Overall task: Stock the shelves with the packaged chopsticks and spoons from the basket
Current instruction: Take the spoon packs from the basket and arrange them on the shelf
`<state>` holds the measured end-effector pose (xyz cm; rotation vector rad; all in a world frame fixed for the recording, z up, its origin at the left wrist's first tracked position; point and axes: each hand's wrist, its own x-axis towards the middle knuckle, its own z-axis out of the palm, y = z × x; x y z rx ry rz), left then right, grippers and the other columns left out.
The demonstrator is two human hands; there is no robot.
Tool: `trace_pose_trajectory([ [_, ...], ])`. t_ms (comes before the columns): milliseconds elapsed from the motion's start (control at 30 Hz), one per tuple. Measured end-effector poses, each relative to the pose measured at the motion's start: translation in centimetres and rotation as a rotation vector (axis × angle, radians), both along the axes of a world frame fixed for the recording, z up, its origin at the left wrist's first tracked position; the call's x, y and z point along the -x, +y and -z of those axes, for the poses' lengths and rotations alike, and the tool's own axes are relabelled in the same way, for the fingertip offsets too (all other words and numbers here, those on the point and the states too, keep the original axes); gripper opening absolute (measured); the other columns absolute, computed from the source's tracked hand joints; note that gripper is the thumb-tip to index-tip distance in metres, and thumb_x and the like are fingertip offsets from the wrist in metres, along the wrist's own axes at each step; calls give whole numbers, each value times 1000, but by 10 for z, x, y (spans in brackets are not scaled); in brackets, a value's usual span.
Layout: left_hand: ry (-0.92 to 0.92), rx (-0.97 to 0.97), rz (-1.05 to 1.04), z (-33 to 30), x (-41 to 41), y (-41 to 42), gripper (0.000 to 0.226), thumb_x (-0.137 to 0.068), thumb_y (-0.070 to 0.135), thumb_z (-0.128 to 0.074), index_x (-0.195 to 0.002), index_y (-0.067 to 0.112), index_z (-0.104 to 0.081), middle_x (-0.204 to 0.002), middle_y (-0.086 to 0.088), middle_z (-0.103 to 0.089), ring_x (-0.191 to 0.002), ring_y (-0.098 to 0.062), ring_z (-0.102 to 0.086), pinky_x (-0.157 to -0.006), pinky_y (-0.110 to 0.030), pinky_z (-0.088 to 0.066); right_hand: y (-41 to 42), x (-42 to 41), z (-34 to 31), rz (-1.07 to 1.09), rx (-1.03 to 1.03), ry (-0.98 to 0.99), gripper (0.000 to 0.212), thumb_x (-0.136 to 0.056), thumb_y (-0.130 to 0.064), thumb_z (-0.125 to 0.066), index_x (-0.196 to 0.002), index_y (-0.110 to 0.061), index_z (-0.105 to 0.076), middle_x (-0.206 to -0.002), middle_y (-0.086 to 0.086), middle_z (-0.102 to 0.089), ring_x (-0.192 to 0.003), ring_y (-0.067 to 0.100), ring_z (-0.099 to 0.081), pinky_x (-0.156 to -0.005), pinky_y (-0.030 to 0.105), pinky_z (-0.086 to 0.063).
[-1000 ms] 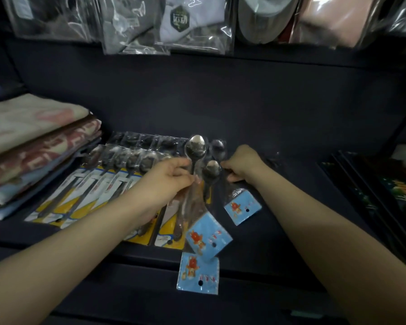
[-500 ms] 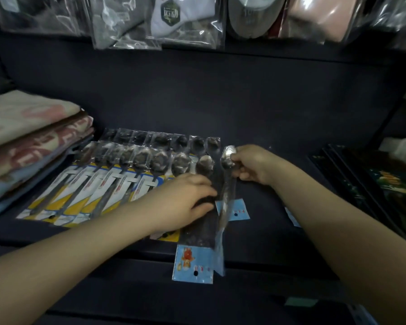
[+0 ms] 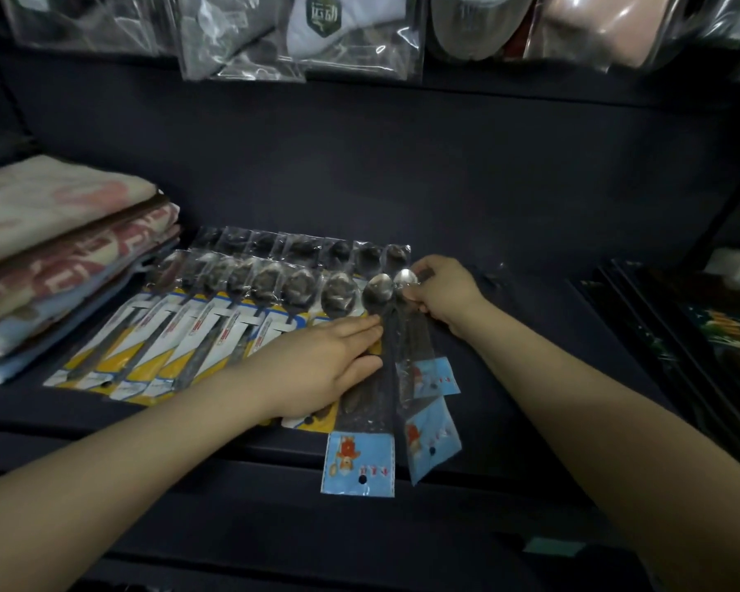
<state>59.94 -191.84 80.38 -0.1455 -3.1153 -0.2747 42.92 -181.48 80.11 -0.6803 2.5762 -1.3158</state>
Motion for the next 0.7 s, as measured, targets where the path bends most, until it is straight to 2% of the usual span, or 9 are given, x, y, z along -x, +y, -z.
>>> trace_pose_trajectory([
  [100,-15,24,19,0,0,0,61,-91,59,-24,-145,35,-7,-156,8,-9,-141,-11,-14,-111,-23,-16,2,-3,-2,0,-167,148,47,-81,-21,-69,-121,-2,-53,-102,13,-62,-94,25,-60,-75,25,-42],
  [167,9,111,47,2,1,0,75,-78,71,-10,-144,35,-11,-155,6,-12,-140,-15,-18,-111,-28,-21,12,-10,-12,2,-266,228,59,-81,-31,-69,-127,-2,-46,-123,18,-53,-114,30,-52,-85,28,-40],
  [200,13,134,55,2,2,-1,80,-75,72,-9,-144,33,-14,-155,5,-12,-140,-15,-19,-111,-29,-23,19,-14,-18,-24,-293,239,59,-80,-33,-70,-125,-3,-47,-121,17,-52,-114,30,-51,-83,28,-40],
  [267,0,129,51,1,4,-3,78,-81,71,-24,-145,27,-17,-155,6,-12,-139,-14,-19,-111,-29,-24,34,-27,-26,-150,-353,225,53,-78,-35,-72,-120,-9,-52,-108,7,-55,-105,22,-54,-74,25,-40],
  [333,-15,114,48,-1,5,-3,80,-82,69,-33,-145,22,-17,-155,7,-11,-139,-13,-20,-111,-27,-22,45,-40,-28,-313,-465,251,57,-79,-40,-69,-127,-15,-53,-121,5,-52,-113,18,-50,-84,22,-41],
  [400,-35,100,48,-2,5,-4,85,-80,70,-34,-146,20,-13,-155,8,-8,-139,-12,-19,-111,-25,-21,50,-48,-21,-445,-646,366,67,-86,-48,-56,-143,-18,-36,-151,6,-28,-138,22,-29,-110,30,-29],
  [500,-86,62,61,-4,5,-6,83,-84,63,-37,-147,18,-8,-156,9,-3,-140,-11,-16,-113,-24,-20,54,-53,-5,-505,-793,419,68,-97,-50,-28,-151,-18,-2,-160,-1,5,-147,15,3,-120,36,-3],
  [567,-96,66,75,-4,6,-7,81,-86,59,-36,-147,15,-6,-156,7,-2,-140,-11,-16,-112,-22,-18,56,-54,2,-511,-778,387,66,-98,-47,-21,-150,-17,7,-160,0,9,-147,10,6,-119,33,4],
  [700,-104,87,78,-1,8,-6,76,-90,53,-33,-146,11,-5,-156,2,-1,-141,-15,-14,-112,-23,-14,53,-51,0,-520,-762,357,66,-99,-44,-26,-150,-16,6,-160,1,8,-147,11,3,-118,28,2],
])
